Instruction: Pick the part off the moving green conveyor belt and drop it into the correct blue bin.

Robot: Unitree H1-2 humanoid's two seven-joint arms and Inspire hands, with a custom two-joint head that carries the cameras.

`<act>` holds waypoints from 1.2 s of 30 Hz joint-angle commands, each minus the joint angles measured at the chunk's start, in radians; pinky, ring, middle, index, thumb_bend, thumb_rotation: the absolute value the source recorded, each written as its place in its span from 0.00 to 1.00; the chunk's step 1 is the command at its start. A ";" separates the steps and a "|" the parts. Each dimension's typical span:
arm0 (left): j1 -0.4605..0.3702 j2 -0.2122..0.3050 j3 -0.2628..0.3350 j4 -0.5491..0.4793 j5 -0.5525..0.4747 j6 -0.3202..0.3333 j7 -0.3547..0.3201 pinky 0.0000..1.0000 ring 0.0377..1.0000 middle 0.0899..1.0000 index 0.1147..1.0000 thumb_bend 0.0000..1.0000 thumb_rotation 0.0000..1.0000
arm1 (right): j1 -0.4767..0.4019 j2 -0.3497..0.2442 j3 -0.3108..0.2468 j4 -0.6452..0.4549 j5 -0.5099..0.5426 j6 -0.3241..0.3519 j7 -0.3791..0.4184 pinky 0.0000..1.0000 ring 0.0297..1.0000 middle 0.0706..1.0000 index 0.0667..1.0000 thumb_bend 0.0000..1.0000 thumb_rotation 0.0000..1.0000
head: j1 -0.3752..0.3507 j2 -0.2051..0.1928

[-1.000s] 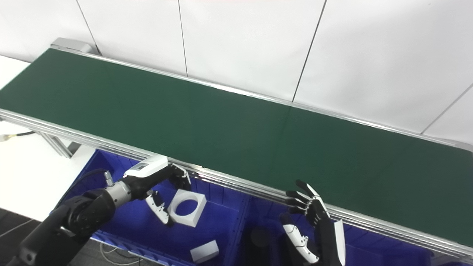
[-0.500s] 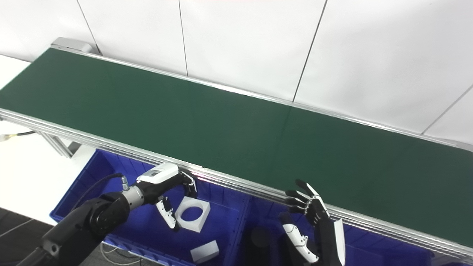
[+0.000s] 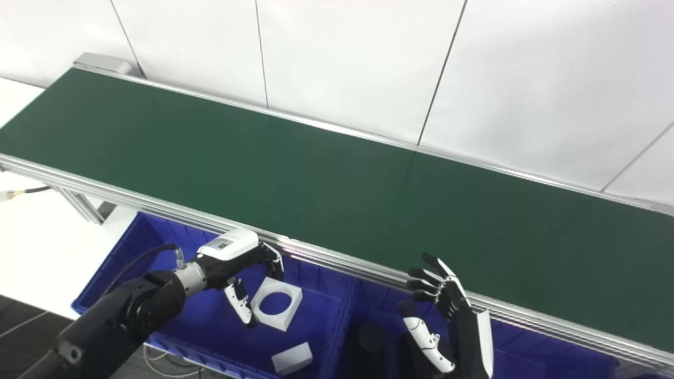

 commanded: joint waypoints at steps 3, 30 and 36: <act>-0.017 0.030 0.014 -0.077 -0.026 0.016 -0.036 0.93 0.81 0.76 0.75 0.84 0.34 | -0.006 0.010 -0.004 -0.028 0.004 0.000 0.003 0.58 0.65 0.69 0.81 0.55 0.56 | 0.001 0.001; 0.053 -0.034 0.074 -0.288 -0.366 0.032 -0.125 0.81 0.81 0.81 0.81 1.00 0.59 | 0.001 0.013 -0.005 -0.023 0.012 0.006 0.004 0.59 0.65 0.69 0.82 0.55 0.53 | -0.057 -0.019; 0.098 -0.153 0.082 -0.285 -0.531 -0.036 -0.089 0.71 0.77 0.80 0.81 1.00 0.61 | 0.004 0.015 -0.004 -0.005 0.010 -0.011 0.001 0.59 0.65 0.69 0.82 0.55 0.51 | -0.099 -0.036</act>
